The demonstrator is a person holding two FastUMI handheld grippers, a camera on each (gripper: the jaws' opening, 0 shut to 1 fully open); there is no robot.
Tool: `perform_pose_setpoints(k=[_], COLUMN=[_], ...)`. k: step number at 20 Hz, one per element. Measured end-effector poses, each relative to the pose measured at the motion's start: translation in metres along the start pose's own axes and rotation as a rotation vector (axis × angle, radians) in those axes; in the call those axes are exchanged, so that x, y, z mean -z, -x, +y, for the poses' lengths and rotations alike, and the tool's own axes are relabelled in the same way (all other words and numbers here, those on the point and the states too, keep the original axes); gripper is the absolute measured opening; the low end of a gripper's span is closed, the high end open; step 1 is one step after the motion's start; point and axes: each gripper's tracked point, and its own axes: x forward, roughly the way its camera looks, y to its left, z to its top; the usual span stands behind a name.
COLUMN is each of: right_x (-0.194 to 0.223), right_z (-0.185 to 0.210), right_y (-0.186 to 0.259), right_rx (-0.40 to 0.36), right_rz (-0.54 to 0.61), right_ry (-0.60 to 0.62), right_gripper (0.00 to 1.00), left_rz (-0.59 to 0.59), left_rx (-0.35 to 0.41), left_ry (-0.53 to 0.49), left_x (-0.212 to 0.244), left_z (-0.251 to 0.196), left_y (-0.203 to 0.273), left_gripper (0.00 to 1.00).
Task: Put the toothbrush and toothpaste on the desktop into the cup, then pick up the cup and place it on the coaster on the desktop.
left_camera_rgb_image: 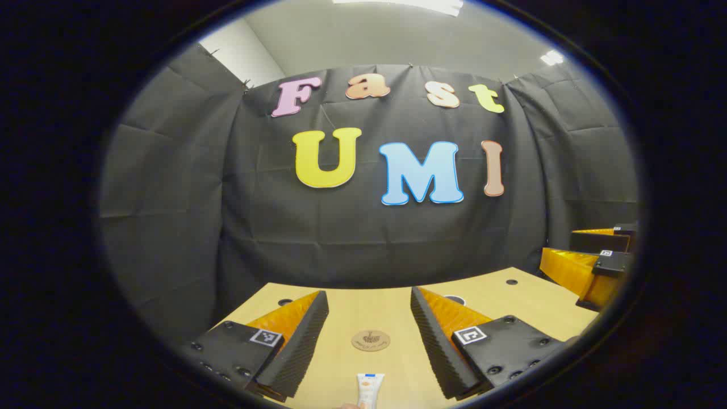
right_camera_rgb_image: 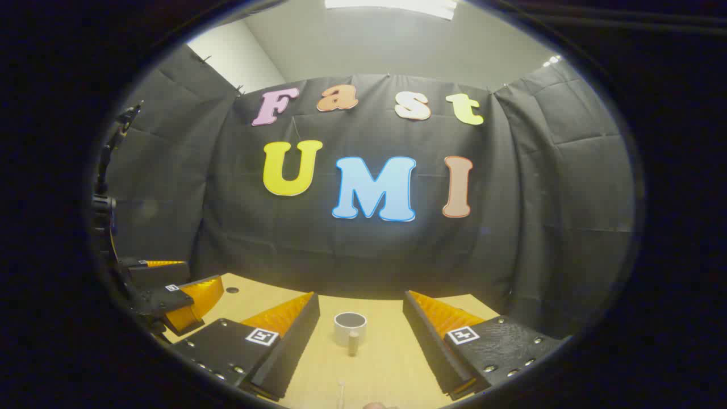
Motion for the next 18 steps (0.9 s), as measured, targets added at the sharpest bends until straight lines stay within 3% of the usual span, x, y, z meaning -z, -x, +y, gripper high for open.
perform_pose_setpoints(k=[2,18], right_x=[0.002,0.021], right_z=[0.0,-0.003], right_y=[0.001,-0.003], right_rx=[-0.004,-0.03], right_rz=[0.009,0.097], right_ry=[0.002,-0.014], right_gripper=[0.92,0.92], left_rz=[0.007,0.061], left_rx=[0.002,0.02], left_ry=[0.006,0.004], left_x=[0.002,0.009], left_z=[-0.002,-0.005], left_y=[0.0,0.002], left_gripper=[0.94,0.94])
